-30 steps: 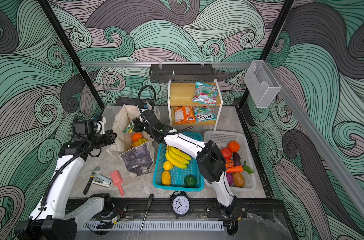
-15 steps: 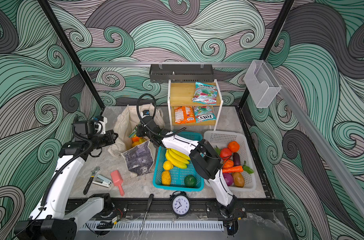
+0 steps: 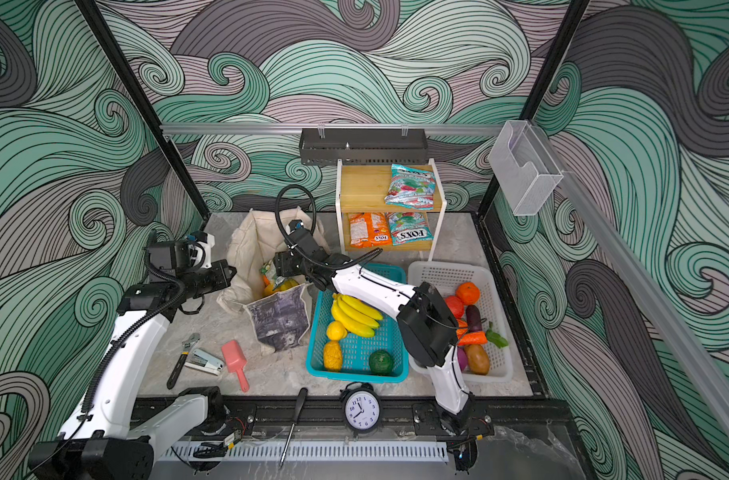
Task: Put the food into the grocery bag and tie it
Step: 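Lower the chip bag into the tote and open the right gripper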
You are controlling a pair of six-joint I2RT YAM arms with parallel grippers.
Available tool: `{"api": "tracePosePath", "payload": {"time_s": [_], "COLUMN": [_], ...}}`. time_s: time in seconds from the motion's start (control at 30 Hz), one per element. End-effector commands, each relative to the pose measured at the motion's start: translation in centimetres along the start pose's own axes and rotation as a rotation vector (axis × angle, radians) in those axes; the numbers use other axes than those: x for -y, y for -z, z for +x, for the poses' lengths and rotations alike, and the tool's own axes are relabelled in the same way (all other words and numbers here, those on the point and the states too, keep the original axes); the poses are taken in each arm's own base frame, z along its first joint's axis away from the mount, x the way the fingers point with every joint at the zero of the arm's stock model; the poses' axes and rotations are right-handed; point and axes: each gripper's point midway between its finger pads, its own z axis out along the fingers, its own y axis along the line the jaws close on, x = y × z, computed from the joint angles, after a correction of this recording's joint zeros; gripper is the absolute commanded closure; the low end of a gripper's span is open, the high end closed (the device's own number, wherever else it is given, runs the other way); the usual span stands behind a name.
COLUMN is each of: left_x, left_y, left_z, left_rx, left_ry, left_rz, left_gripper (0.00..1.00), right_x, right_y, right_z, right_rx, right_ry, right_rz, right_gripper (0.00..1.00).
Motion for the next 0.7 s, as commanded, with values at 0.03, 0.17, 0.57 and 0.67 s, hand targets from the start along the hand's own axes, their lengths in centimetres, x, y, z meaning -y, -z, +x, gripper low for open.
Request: {"api": "tracePosePath", "payload": {"time_s": [0.03, 0.17, 0.57, 0.67], "left_x": [0.5, 0.4, 0.4, 0.2], "left_y": [0.5, 0.5, 0.7, 0.5], "left_z": [-0.4, -0.4, -0.5, -0.4], "left_rx": [0.023, 0.026, 0.032, 0.028], "left_ry": [-0.008, -0.008, -0.008, -0.006], "left_rz": [0.019, 0.015, 0.013, 0.006], "left_gripper": [1.00, 1.00, 1.00, 1.00], "right_x": [-2.1, -1.7, 6.5, 5.9], "right_y": [6.2, 10.1, 11.8, 9.9], "right_z": [-3.1, -3.7, 0.4, 1.1], "right_rx": [0.033, 0.062, -0.101, -0.125], "right_ry": [0.017, 0.034, -0.098, -0.122], "right_rz": [-0.053, -0.034, 0.183, 0.137], "right_gripper": [0.17, 0.00, 0.07, 0.21]}}
